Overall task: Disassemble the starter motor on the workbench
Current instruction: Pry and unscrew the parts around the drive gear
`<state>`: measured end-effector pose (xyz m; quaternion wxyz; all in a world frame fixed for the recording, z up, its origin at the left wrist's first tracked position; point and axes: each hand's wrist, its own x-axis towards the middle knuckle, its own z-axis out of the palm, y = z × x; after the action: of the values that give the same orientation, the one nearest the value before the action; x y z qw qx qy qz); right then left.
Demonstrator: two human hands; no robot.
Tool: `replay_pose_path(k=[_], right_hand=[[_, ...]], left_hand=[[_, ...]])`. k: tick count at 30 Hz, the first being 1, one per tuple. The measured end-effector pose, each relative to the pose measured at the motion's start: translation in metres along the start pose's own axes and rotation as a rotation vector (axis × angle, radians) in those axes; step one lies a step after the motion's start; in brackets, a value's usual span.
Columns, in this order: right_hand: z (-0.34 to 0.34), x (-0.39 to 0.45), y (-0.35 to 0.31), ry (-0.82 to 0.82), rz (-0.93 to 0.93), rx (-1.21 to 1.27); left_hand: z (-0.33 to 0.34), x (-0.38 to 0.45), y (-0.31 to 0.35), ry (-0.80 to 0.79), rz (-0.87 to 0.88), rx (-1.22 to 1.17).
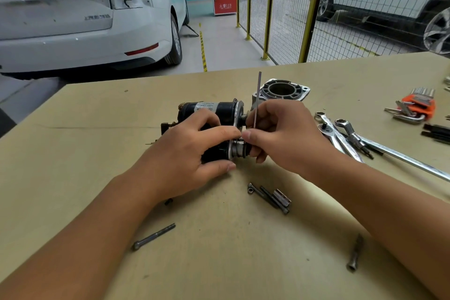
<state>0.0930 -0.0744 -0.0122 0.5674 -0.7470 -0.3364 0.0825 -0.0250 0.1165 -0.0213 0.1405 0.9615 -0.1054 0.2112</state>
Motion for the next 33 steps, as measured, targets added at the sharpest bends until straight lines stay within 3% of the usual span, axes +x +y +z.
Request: replay_pose_path(k=[11,19,33], right_hand=[[-0.0049,-0.0027,0.0017,-0.054,-0.008,0.198],[-0.0034,-0.0002,0.0029,-0.079,-0.145,0.072],[-0.0046,0.0025,0.0044,-0.064,-0.093,0.047]], left_hand=[[0.0012,0.0003,-0.0023,0.018,-0.011,-0.036],[0.0008,0.0005,-0.0015,0.015,-0.014,-0.051],[-0.0033,-0.0014,0.0031,0.021,-0.084,-0.084]])
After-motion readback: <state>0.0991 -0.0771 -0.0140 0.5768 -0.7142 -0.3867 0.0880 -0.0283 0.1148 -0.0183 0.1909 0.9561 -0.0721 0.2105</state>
